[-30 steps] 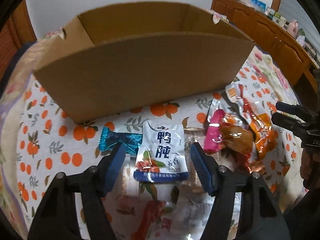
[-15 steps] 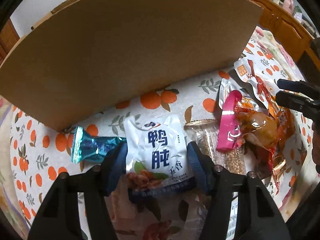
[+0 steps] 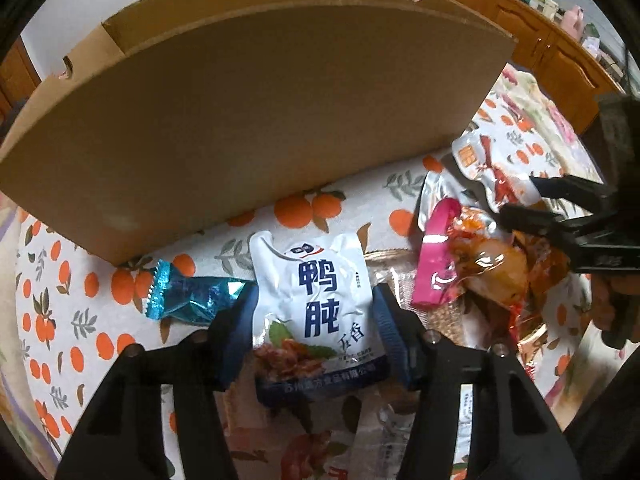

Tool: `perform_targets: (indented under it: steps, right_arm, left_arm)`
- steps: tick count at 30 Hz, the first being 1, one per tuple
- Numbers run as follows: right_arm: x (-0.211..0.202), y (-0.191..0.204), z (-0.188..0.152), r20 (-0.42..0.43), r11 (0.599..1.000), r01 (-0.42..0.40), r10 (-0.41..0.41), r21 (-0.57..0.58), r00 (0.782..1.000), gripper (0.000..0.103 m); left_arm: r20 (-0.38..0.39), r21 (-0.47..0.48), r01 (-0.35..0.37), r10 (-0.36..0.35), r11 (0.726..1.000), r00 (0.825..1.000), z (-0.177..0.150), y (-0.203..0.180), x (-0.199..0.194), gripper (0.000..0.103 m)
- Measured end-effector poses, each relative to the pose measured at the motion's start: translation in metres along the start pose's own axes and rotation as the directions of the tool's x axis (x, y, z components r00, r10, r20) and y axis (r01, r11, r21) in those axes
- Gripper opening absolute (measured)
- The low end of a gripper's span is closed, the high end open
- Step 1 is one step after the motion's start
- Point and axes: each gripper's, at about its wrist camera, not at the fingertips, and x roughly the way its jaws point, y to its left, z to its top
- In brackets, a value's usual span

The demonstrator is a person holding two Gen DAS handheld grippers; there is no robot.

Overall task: Organize snacks
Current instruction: 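Close the left gripper on the white pouch while the right gripper grasps the orange pouch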

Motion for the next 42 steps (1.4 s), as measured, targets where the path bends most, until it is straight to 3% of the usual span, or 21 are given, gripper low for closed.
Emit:
perform_targets:
  steps: [7,12,13,14,29,35,42]
  right_arm:
    - [0.010,0.009,0.008,-0.003,0.995,0.071,-0.072,-0.072,0.997,0.080]
    - [0.014,0.010,0.012,-0.014,0.975,0.188,-0.191,-0.119,0.982,0.044]
    - [0.013,0.008,0.013,-0.021,0.979,0.175,-0.178,-0.107,0.984,0.042]
    - [0.012,0.005,0.013,-0.023,0.980,0.173,-0.176,-0.099,0.984,0.034]
    - [-0.021,-0.010,0.015,0.000,0.991,0.129,-0.129,-0.036,0.992,0.032]
    - [-0.052,-0.003,0.019,0.058,0.993,0.111,-0.109,-0.040,0.992,0.032]
    - [-0.088,0.014,0.036,0.149,0.993,0.092,-0.081,-0.068,0.986,0.032]
  left_arm:
    - [0.015,-0.001,-0.009,0.009,1.000,1.000,0.001,0.000,-0.007,0.057]
    - [0.033,0.006,-0.010,0.009,1.000,0.999,0.001,-0.001,-0.016,0.057]
    - [0.036,0.007,-0.007,0.006,1.000,0.999,0.001,-0.002,-0.017,0.057]
    - [0.039,0.008,-0.004,0.003,1.000,0.999,0.001,-0.002,-0.019,0.057]
    - [0.125,0.046,0.028,-0.034,0.999,0.992,0.002,-0.011,-0.064,0.057]
    - [0.197,0.056,0.040,-0.050,0.998,0.979,0.005,-0.015,-0.097,0.057]
    - [0.291,0.044,0.006,-0.019,0.999,0.957,0.024,-0.006,-0.131,0.057]
